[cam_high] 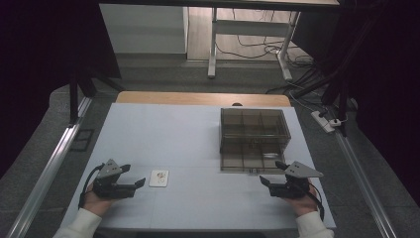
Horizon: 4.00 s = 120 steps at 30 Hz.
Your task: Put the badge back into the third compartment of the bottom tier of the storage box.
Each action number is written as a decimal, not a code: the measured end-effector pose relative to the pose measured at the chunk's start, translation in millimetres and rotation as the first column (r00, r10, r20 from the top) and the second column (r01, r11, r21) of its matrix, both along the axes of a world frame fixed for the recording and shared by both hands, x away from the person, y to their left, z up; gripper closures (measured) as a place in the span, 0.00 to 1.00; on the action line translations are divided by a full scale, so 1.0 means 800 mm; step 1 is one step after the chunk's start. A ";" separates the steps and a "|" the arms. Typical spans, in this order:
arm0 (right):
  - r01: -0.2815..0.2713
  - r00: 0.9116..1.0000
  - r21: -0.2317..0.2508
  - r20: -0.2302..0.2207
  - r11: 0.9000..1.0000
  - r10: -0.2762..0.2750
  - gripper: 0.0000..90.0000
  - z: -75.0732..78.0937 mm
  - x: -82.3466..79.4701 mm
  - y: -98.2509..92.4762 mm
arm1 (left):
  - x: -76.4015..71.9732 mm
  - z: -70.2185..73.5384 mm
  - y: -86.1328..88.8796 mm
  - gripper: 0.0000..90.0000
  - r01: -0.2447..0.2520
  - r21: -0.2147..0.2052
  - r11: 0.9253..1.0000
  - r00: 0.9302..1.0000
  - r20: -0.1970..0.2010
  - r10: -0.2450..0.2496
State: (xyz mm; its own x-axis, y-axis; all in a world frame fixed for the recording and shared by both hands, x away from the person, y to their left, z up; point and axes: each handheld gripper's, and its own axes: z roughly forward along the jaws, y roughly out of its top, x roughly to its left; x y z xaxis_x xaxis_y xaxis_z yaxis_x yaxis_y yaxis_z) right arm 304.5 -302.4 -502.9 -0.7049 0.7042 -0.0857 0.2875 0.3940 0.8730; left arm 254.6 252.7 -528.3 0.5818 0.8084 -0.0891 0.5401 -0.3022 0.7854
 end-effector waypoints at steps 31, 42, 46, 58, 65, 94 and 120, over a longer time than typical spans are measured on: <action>-0.045 0.999 0.019 -0.004 0.999 0.045 0.22 0.004 -0.003 0.013 | 0.000 0.000 0.004 0.21 -0.013 -0.013 1.000 1.000 -0.009 0.013; -0.078 0.997 0.024 0.007 0.997 0.078 0.23 0.014 -0.002 0.033 | 0.000 0.000 0.005 0.21 -0.013 -0.018 1.000 1.000 -0.010 0.013; -0.110 0.994 0.016 0.007 0.994 0.110 0.23 0.018 0.000 0.052 | 0.000 0.000 0.006 0.21 -0.014 -0.025 1.000 1.000 -0.010 0.014; -0.168 0.986 0.007 -0.003 0.986 0.168 0.24 0.023 0.012 0.088 | 0.000 0.001 0.008 0.20 -0.015 -0.033 0.999 1.000 -0.009 0.015; -0.215 0.977 -0.005 -0.006 0.977 0.215 0.24 0.029 0.016 0.115 | 0.000 0.001 0.008 0.19 -0.015 -0.034 0.999 1.000 -0.011 0.015; -0.350 0.936 -0.043 -0.055 0.936 0.348 0.27 0.025 0.042 0.227 | 0.000 0.002 0.010 0.15 0.001 -0.052 0.999 1.000 -0.006 -0.001; -0.452 0.890 -0.043 -0.087 0.891 0.447 0.27 0.021 0.051 0.295 | 0.000 0.002 0.010 0.13 0.007 -0.057 0.998 1.000 -0.009 -0.007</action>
